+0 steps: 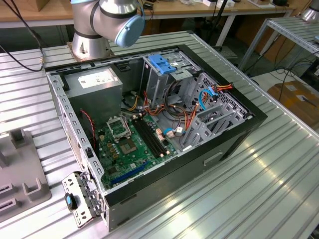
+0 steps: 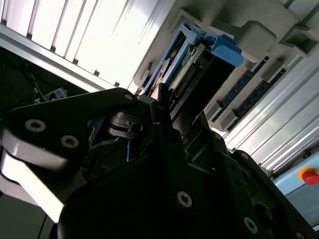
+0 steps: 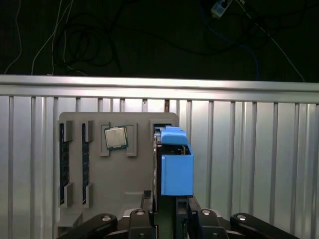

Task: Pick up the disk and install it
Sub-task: 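Pick up the disk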

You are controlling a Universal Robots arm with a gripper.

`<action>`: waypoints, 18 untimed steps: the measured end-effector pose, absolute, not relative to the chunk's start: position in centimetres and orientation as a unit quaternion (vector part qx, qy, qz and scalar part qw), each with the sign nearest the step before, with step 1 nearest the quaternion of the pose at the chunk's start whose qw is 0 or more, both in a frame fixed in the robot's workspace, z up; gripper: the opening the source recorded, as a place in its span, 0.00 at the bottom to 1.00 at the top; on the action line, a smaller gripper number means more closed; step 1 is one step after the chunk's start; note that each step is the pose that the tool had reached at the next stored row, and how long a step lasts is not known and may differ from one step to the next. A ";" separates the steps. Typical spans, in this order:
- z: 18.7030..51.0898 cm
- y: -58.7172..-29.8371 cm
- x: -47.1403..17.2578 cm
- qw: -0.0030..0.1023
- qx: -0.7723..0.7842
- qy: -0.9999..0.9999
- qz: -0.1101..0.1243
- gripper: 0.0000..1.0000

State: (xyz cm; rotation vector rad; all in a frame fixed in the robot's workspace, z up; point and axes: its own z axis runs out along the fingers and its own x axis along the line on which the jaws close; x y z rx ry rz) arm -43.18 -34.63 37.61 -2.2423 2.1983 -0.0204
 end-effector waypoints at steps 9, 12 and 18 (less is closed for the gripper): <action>38.2 -34.6 -43.2 0.001 -0.714 0.700 -0.006 0.35; 38.5 -34.6 -43.2 0.001 -0.714 0.700 -0.006 0.35; 38.8 -34.6 -43.2 0.001 -0.714 0.700 -0.006 0.35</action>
